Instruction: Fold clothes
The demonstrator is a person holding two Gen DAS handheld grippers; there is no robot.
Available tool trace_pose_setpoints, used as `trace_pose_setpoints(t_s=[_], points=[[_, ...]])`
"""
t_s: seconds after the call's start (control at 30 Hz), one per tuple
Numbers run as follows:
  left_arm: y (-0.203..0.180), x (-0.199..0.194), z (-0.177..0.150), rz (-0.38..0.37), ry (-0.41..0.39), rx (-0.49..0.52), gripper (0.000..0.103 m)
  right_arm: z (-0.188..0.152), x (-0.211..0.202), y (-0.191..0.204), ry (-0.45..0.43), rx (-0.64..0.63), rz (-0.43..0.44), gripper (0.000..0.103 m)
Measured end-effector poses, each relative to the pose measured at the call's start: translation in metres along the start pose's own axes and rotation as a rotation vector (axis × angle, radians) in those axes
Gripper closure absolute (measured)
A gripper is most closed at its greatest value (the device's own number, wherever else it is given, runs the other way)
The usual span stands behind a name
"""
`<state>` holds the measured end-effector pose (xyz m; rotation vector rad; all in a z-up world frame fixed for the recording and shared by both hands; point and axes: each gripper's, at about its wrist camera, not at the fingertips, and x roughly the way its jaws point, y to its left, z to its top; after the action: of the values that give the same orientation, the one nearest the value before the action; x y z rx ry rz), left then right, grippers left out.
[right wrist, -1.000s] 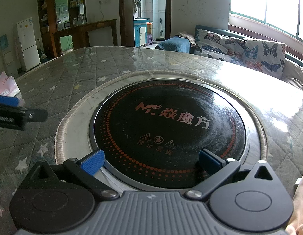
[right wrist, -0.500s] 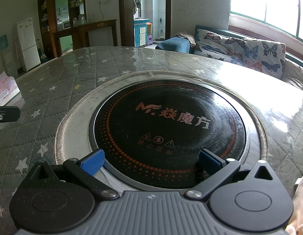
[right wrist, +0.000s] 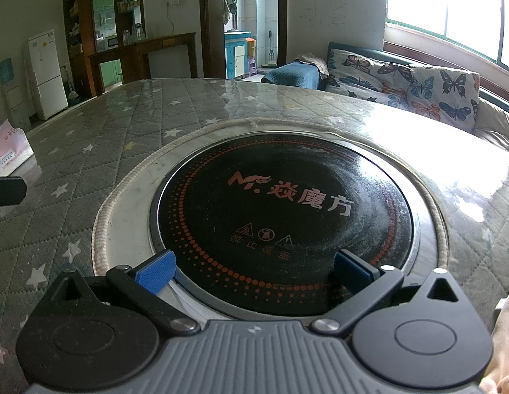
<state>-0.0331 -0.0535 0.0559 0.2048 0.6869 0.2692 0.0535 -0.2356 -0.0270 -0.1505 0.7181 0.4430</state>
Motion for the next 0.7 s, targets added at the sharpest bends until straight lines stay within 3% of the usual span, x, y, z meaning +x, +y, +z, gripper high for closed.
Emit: trace_pose_setpoints(t_s=[0.33, 0.7], points=[[-0.004, -0.012, 0.004, -0.030, -0.028, 0.011, 0.000, 0.000, 0.000, 0.000, 0.000, 0.000, 0.000, 0.000], [-0.022, -0.021, 0.011, -0.191, -0.043, 0.032, 0.000, 0.000, 0.000, 0.000, 0.000, 0.000, 0.000, 0.000]])
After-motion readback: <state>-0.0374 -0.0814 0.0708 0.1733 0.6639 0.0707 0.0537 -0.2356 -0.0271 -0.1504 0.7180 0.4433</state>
